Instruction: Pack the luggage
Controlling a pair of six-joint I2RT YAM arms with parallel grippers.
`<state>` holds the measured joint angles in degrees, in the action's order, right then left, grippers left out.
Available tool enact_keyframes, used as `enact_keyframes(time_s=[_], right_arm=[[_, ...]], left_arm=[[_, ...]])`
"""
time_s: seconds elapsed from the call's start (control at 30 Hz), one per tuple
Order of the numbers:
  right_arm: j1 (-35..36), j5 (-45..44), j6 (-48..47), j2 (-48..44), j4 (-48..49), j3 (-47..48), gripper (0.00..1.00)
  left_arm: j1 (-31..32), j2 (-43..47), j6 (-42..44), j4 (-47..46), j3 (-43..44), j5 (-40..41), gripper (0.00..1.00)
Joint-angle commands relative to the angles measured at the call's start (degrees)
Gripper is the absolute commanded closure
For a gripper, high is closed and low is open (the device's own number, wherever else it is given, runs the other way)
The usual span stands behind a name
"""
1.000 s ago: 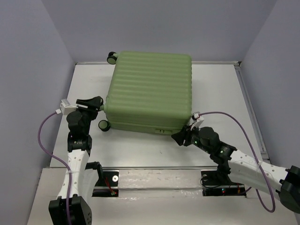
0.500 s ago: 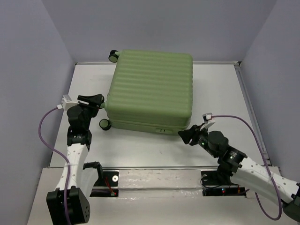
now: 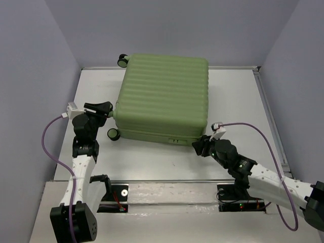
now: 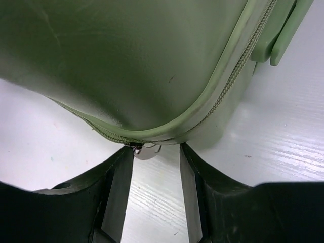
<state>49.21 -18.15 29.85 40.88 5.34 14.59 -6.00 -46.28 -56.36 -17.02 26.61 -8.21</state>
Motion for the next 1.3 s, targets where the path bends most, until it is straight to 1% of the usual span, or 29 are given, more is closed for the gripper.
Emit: enact_keyframes(time_s=[0.0,0.07,0.1,0.2,0.23,0.3,0.33,0.37,0.4,0.43,0.47,0.5,0.53,0.63,0.67,0.7,0.8,0.93,1.0,1.1,1.13,1.17,1.2,1.27], right_arm=[[0.4,-4.1,-3.6,1.7,12.9,-1.1,0.55],[0.4,-4.3,-4.0,2.8,16.8,-1.7,0.58],[0.4,-4.3,-4.0,3.8,19.2,-2.0,0.62],[1.0,-3.6,-3.7,5.4,22.1,-2.1,0.69],[1.5,-3.6,-3.4,6.3,23.6,-2.0,0.75],[2.9,-4.8,-3.2,6.8,24.2,-1.6,0.82],[4.0,-5.8,-3.6,6.9,24.2,-1.3,0.83],[6.5,-8.1,-4.0,7.4,23.8,-0.6,0.84],[7.6,-9.4,-4.2,7.6,22.9,0.0,0.83],[9.7,-12.4,-3.9,7.9,19.7,1.7,0.80],[10.5,-13.8,-3.7,8.3,18.3,2.4,0.77],[11.4,-15.1,-3.3,8.5,17.3,2.7,0.65],[12.0,-16.5,-2.9,8.3,15.2,3.2,0.60],[12.0,-18.0,0.2,8.2,10.2,4.7,0.50],[12.0,-19.7,1.1,8.2,6.5,5.2,0.48],[12.0,-21.1,2.0,7.9,4.7,5.4,0.48],[12.0,-22.7,3.1,6.5,4.0,4.3,0.49],[12.0,-25.8,4.9,4.7,1.0,4.7,0.53],[12.0,-27.0,5.7,4.6,-1.8,5.2,0.53],[12.0,-28.3,7.3,3.9,-3.8,5.1,0.52],[12.0,-28.5,8.0,3.6,-4.1,4.9,0.46],[12.0,-28.7,8.1,3.2,-4.1,4.7,0.44],[12.0,-28.9,8.0,2.7,-4.1,4.7,0.44],[12.0,-30.4,7.7,2.8,-4.0,4.9,0.48]], left_arm=[[2.7,1.0,10.5,-2.1,-1.5,-9.1,0.94],[2.7,1.4,10.5,-2.1,-1.9,-9.3,0.94],[2.8,1.5,10.4,-2.1,-2.1,-9.3,0.94],[3.9,1.8,10.5,-2.2,-3.0,-8.8,0.94],[4.2,1.9,10.5,-2.3,-3.3,-8.6,0.94],[4.6,2.2,11.2,-2.2,-3.8,-7.6,0.94],[4.9,2.5,11.4,-2.1,-4.1,-7.2,0.94],[5.0,2.8,11.4,-2.1,-4.4,-6.7,0.94],[5.2,3.0,11.4,-2.1,-4.7,-6.6,0.94],[5.2,3.0,11.4,-2.1,-4.9,-6.6,0.94],[5.2,3.0,11.4,-2.1,-4.9,-6.6,0.94],[5.3,3.0,11.4,-2.1,-4.9,-6.7,0.94],[5.3,3.0,11.4,-2.1,-4.9,-6.8,0.94],[5.3,3.0,11.5,-1.8,-4.7,-6.9,0.94],[5.4,3.0,11.5,-1.5,-4.6,-6.9,0.94],[5.3,3.2,11.7,-1.4,-4.5,-6.9,0.94],[5.3,3.3,11.9,-1.2,-4.4,-6.8,0.94],[5.4,3.1,12.1,-0.9,-4.3,-6.8,0.94],[5.4,3.0,12.2,-0.9,-4.1,-6.8,0.94],[5.3,2.9,12.2,-0.9,-3.9,-6.7,0.94],[5.3,2.9,12.2,-0.9,-3.9,-6.7,0.94],[5.3,2.9,12.3,-0.9,-3.9,-6.7,0.94],[5.3,2.8,12.3,-1.0,-4.1,-6.7,0.94],[5.3,2.7,12.2,-1.2,-4.4,-6.9,0.94]])
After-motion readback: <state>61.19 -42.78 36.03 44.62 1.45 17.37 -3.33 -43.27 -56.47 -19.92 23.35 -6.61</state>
